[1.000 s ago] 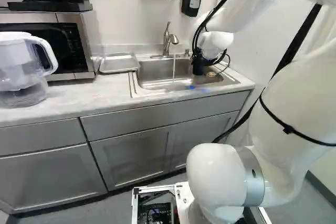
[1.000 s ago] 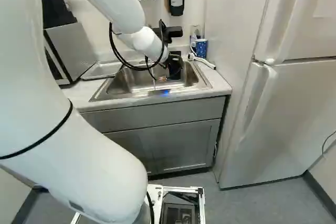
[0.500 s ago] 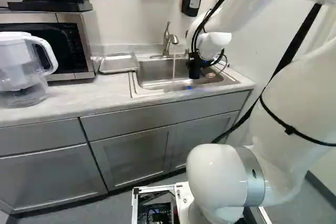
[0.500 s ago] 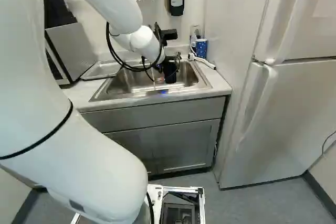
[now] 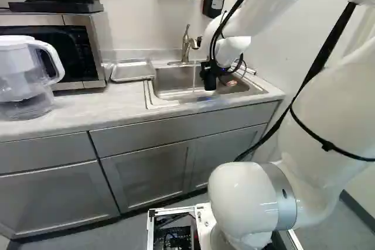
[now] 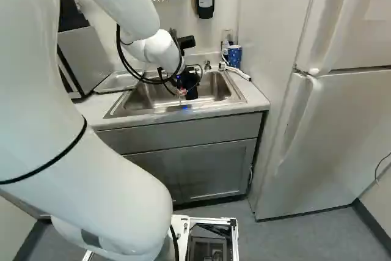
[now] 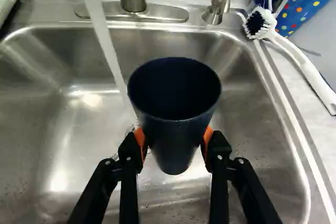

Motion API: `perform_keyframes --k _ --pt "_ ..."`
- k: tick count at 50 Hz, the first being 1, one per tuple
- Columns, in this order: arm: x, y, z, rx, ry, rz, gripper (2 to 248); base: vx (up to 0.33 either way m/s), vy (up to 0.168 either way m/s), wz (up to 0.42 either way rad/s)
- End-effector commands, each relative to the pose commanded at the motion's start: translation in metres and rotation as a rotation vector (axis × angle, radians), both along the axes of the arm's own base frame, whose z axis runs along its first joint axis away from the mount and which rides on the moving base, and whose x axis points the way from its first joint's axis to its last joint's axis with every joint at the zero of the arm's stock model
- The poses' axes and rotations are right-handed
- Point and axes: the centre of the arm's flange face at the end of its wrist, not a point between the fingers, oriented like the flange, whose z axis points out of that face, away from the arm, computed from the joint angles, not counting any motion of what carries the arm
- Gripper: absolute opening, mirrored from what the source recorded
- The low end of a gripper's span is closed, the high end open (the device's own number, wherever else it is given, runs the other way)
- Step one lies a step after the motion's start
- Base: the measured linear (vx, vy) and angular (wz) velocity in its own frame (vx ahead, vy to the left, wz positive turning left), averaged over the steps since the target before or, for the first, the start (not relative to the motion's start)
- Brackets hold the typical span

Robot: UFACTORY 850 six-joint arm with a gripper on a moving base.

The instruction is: Rinse the cup and place it in the tray

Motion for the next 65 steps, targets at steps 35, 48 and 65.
perform_keyframes --k 35,48,65 --pt "-0.001 0.035 -0.001 0.093 0.006 -0.017 121 0.000 0.000 0.000" --pt "0.001 0.037 0.000 0.188 0.004 -0.109 121 0.000 0.000 0.000" --pt "0.022 0.057 0.000 0.196 0.009 -0.076 121 0.000 0.000 0.000"
